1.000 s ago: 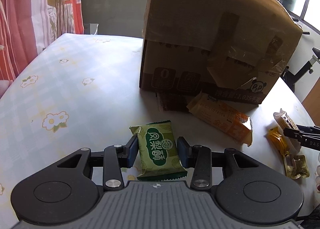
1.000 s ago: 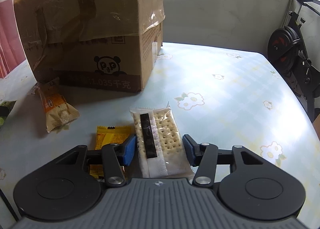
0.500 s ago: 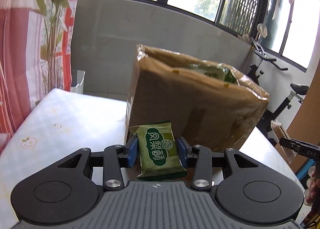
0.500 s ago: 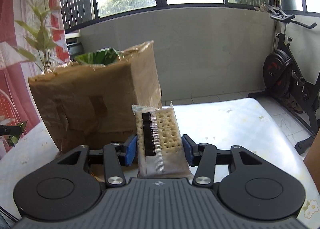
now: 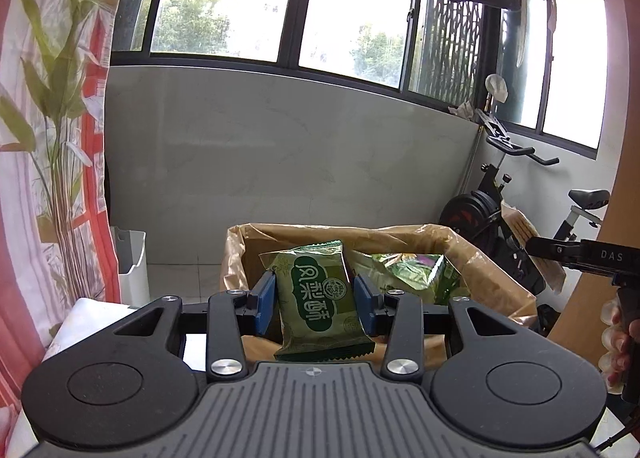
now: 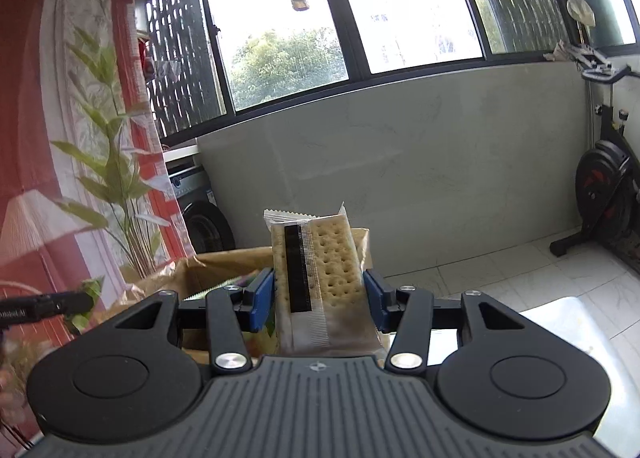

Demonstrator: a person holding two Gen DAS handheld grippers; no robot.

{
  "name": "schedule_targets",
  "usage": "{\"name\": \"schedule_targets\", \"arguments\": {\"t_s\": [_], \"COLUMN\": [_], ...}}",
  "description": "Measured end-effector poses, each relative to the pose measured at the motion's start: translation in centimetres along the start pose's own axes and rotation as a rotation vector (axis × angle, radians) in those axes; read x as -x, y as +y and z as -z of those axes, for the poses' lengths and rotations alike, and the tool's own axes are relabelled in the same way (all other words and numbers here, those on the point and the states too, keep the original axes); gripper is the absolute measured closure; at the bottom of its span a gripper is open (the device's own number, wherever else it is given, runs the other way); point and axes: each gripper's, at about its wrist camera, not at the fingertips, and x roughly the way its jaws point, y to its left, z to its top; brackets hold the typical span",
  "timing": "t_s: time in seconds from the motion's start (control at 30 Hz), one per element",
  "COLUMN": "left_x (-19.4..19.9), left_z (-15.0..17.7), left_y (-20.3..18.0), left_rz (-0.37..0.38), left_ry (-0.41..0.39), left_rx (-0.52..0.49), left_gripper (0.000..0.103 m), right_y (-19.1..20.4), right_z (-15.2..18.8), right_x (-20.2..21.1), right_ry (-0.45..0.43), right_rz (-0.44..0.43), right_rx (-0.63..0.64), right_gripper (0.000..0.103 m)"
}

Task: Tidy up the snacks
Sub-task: 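Carry both packets over the box and release them inside, then lower the left tool to the red jerky packet while the right tool approaches the gold pouch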

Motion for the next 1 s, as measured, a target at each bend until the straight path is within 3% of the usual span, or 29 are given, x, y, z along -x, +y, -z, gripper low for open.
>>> {"name": "schedule_targets", "arguments": {"t_s": [0.2, 0.47, 0.5, 0.57, 0.63, 1.0], "left_x": [-4.3, -7.5, -7.6, -7.4, -7.0, -1.6], "left_z": [-1.1, -0.7, -0.6, -0.4, -0.3, 0.3], "left_y": [-0.5, 0.1, 0.1, 0.2, 0.2, 2.0], "left_rz": [-0.027, -0.035, -0.027, -0.021, -0.022, -0.013], "left_ry": [0.044, 0.103, 0.108, 0.108, 0.095, 0.08], "left_rx": [-0.014, 0.011, 0.013, 0.012, 0.003, 0.026], "left_gripper": [0.059, 0.057, 0.055, 0.038, 0.037, 0.037], "right_y": [0.6, 1.4, 1.4, 1.7, 2.3, 3.4], "right_z": [-2.1, -1.6, -1.6, -1.6, -1.6, -0.8], "right_x": [-5.8, -8.6, -8.7, -8.4, -7.9, -2.6], "right_ry": [0.085, 0.157, 0.159, 0.162, 0.158, 0.1], "right_rz": [0.0, 0.048, 0.05, 0.056, 0.052, -0.014], "right_rx": [-0.077, -0.022, -0.015, 0.025, 0.079, 0.146], "right_gripper": [0.053, 0.05, 0.048, 0.041, 0.032, 0.032]}}
